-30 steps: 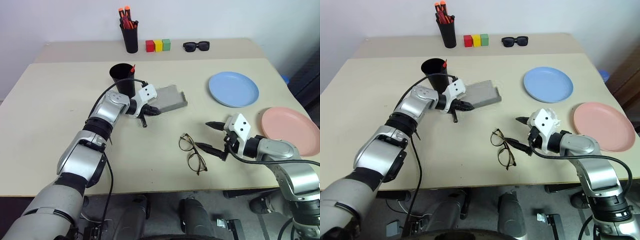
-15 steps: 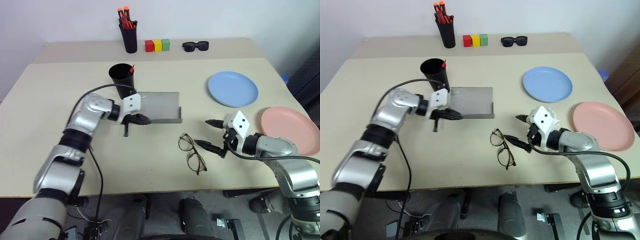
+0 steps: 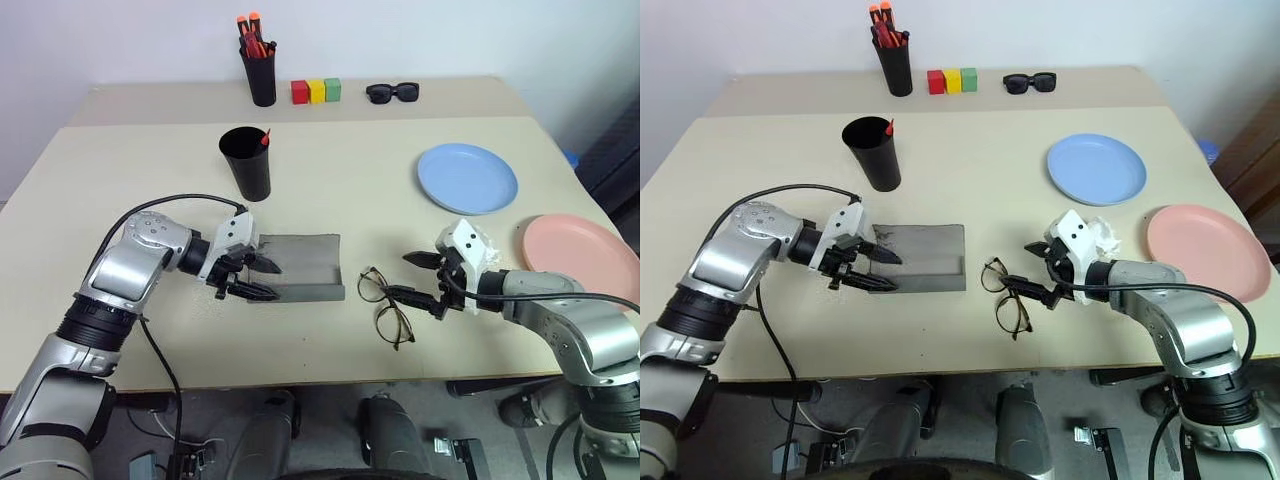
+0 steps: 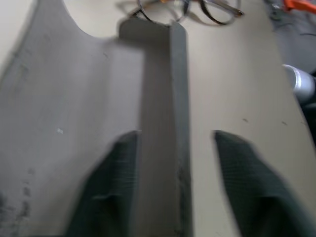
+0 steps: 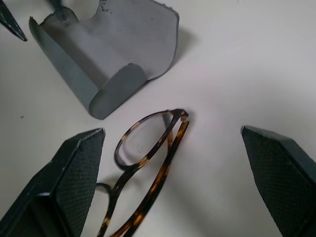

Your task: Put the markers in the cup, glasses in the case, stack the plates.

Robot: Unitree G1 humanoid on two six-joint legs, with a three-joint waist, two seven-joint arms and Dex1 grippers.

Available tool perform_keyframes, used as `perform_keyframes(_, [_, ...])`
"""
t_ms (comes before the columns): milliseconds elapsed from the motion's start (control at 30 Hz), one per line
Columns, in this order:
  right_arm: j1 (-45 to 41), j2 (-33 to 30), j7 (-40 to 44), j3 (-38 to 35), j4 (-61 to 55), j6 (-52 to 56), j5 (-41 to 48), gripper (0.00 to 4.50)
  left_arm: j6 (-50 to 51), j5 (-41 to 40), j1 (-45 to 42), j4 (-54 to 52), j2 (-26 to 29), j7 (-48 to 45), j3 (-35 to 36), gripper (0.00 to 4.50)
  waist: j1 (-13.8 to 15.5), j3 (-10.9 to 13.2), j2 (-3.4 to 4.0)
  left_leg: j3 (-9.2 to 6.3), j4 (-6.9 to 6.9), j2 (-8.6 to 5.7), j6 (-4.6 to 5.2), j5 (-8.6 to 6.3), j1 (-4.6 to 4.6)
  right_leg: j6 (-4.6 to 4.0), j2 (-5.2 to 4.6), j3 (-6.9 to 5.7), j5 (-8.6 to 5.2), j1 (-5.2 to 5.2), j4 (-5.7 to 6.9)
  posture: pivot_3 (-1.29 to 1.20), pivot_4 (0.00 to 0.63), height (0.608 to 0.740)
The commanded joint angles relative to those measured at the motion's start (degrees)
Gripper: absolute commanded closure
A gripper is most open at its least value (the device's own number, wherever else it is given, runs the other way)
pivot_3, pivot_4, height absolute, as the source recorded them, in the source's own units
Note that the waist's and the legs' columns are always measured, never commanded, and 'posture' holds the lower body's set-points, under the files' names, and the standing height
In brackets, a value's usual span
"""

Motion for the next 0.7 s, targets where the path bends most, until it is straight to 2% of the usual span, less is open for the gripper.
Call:
perform_keyframes(33, [-1.4, -1.3, -0.3, -1.7, -3.5, 4.2, 3.4, 0.0, 1.4, -4.9, 2.3, -5.4, -1.0, 3.1, 5.3, 1.2, 0.0, 0.0, 0.0, 0.0, -0.01, 0.01, 0.0, 0.0, 0.0, -0.01, 0.0, 0.0, -0.01, -0.01, 0.0, 0.0, 0.15, 0.74])
perform_keyframes(167, [-1.2, -1.2, -1.2, -2.1, -5.2, 7.8, 5.8, 0.0, 2.5, -7.8, 6.2, -8.1, -1.2, 8.2, 10.9, 1.2, 0.0, 0.0, 0.0, -0.02, -0.01, 0.01, 0.0, 0.0, 0.0, -0.02, 0.0, 0.0, -0.01, -0.01, 0.0, 0.0, 0.15, 0.74])
perform_keyframes(467, [-0.8, -0.3, -3.6, -1.9, -4.7, 12.1, 8.1, 0.0, 3.9, -15.6, 20.1, -18.3, 0.1, 12.9, 21.3, 1.2, 0.1, 0.0, 0.01, 0.0, -0.02, 0.02, -0.01, -0.02, -0.01, -0.07, -0.02, 0.01, -0.04, -0.01, -0.07, 0.0, 0.15, 0.74])
perform_keyframes(567, [-0.7, -1.1, -4.2, -0.9, -3.7, 13.1, 7.5, 0.86, 4.7, -17.4, 24.6, -22.4, 0.4, 14.5, 22.8, 1.14, 0.2, 0.0, 0.02, 0.01, -0.03, 0.02, 0.0, -0.04, -0.02, -0.14, -0.03, 0.02, -0.07, 0.0, -0.17, 0.0, 0.15, 0.74])
perform_keyframes(700, [-0.4, -1.7, -3.6, -0.1, -4.2, 13.8, 7.9, 2.8, 5.7, -18.1, 27.3, -24.4, 0.3, 17.6, 23.8, 1.14, 0.3, 0.0, 0.03, 0.01, -0.03, 0.03, -0.03, -0.07, -0.02, -0.25, -0.03, 0.02, -0.12, 0.04, -0.25, 0.0, 0.15, 0.74])
